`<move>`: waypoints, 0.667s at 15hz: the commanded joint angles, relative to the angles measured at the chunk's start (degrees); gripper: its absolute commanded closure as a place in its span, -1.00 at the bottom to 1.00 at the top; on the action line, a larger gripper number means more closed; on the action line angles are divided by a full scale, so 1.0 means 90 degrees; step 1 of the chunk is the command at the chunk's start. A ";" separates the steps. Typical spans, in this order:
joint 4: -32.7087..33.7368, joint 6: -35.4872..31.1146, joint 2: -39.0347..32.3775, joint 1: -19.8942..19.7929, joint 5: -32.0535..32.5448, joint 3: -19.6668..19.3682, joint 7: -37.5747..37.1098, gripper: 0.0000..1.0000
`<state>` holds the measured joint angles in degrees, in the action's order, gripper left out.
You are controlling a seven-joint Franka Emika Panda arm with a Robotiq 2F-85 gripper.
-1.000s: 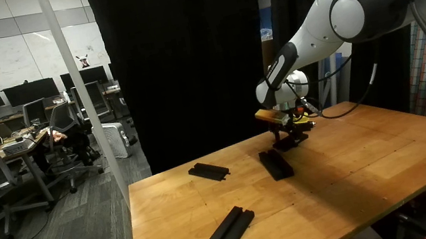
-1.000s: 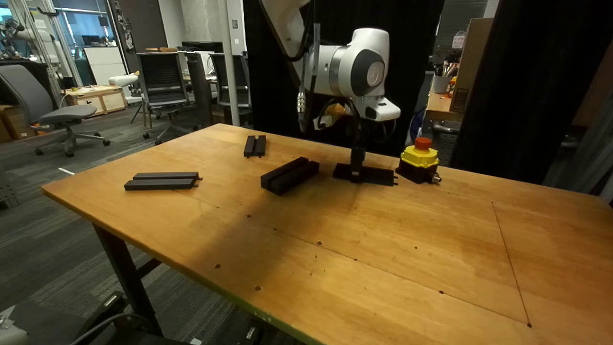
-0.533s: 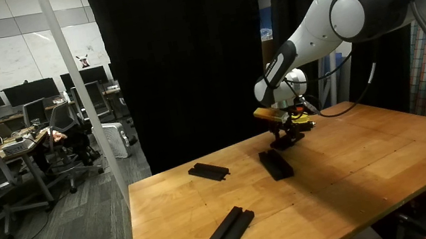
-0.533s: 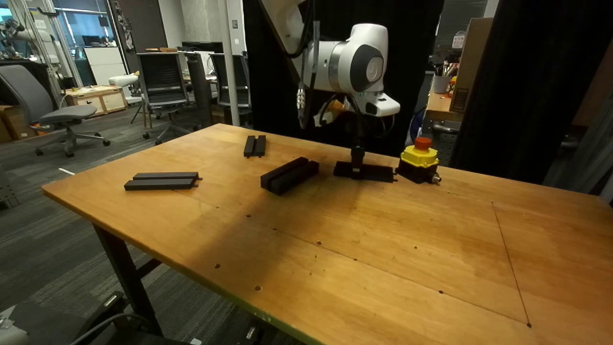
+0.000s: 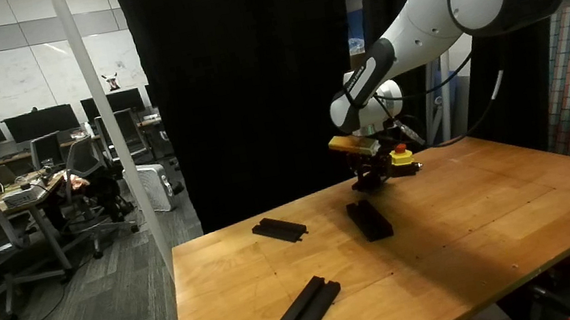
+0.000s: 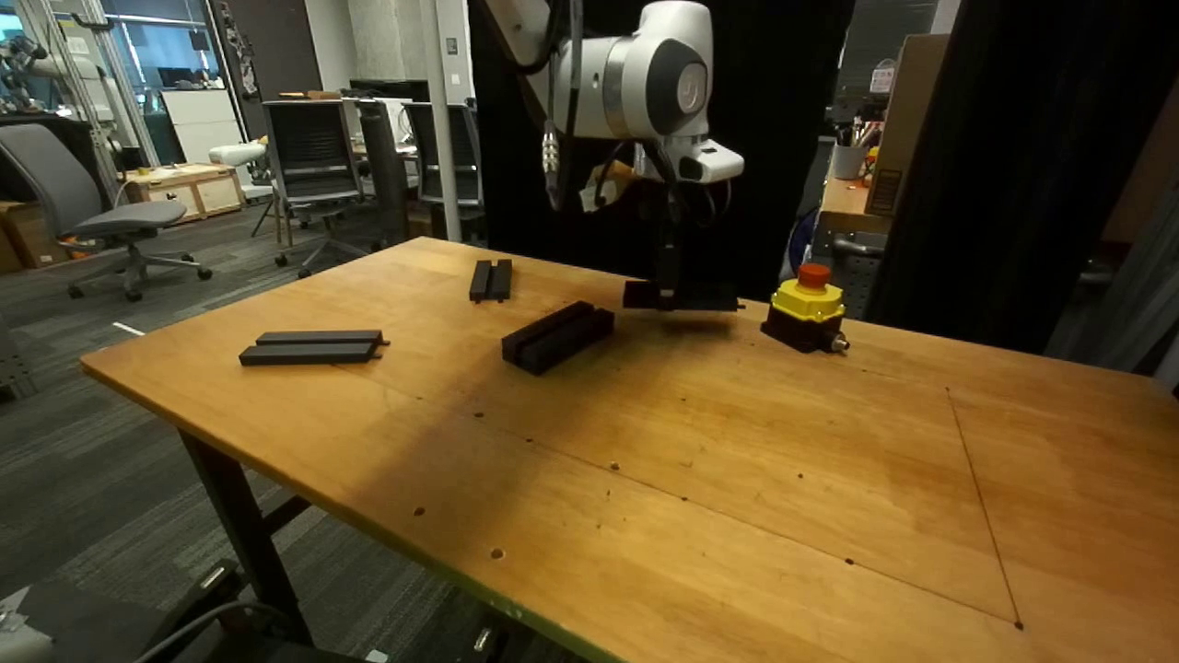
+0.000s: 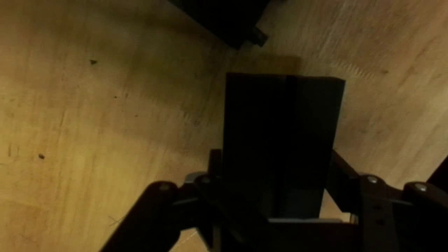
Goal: Stack up the black pads
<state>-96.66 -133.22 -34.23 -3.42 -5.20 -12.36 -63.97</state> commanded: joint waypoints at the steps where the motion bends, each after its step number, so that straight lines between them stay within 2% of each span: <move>1: -0.0611 0.0043 0.0875 0.0222 0.0385 0.0003 0.0247 0.08; 10: -0.1608 0.0080 0.1720 0.0294 0.0567 0.0629 0.2801 0.08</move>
<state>-106.91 -131.88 -22.12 -0.92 -1.12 -7.76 -45.59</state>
